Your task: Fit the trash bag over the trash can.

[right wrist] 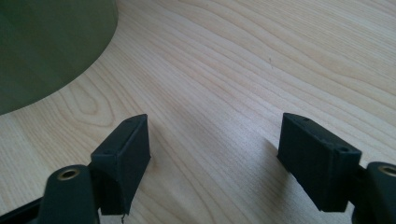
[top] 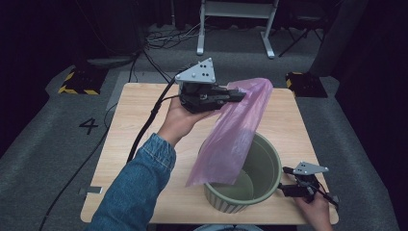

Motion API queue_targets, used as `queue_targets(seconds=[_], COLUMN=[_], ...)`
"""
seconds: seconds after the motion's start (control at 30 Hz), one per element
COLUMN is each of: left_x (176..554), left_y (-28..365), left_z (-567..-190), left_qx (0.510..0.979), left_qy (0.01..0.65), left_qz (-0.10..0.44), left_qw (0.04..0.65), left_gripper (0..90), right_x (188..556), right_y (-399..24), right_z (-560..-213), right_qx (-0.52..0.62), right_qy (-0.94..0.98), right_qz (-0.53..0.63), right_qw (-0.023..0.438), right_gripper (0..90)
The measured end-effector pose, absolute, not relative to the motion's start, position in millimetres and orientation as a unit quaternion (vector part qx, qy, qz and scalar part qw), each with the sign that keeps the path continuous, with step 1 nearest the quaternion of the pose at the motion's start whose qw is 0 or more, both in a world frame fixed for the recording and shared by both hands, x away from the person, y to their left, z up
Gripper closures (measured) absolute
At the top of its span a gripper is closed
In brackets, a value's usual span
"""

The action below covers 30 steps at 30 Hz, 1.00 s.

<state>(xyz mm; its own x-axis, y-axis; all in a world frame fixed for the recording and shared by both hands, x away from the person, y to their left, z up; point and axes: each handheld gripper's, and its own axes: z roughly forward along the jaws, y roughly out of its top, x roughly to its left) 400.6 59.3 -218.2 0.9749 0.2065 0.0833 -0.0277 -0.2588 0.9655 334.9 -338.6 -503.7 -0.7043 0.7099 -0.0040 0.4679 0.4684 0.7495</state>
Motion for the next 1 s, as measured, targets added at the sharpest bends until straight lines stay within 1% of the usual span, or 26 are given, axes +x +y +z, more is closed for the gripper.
queue_targets(seconds=[0.2,0.43,0.7,1.0], left_x=[397.1,389.7,375.1,369.4], left_y=[65.2,71.6,67.7,43.6], left_z=[-238.9,-262.6,-272.6,-268.2], left_qx=[0.791,0.796,0.803,0.807], left_qy=[0.066,0.071,0.055,0.034], left_qz=[0.100,0.090,0.088,0.090], left_qw=[0.600,0.594,0.587,0.583], left_gripper=[89.2,89.2,88.9,88.8], right_x=[334.8,334.9,334.9,335.0], right_y=[-338.5,-338.6,-338.6,-338.7], right_z=[-503.7,-503.7,-503.7,-503.7], right_qx=[0.350,0.350,0.350,0.350], right_qy=[0.842,0.842,0.842,0.842], right_qz=[0.379,0.379,0.379,0.379], right_qw=[0.159,0.158,0.159,0.158], right_gripper=[24.8,24.8,24.7,24.7])
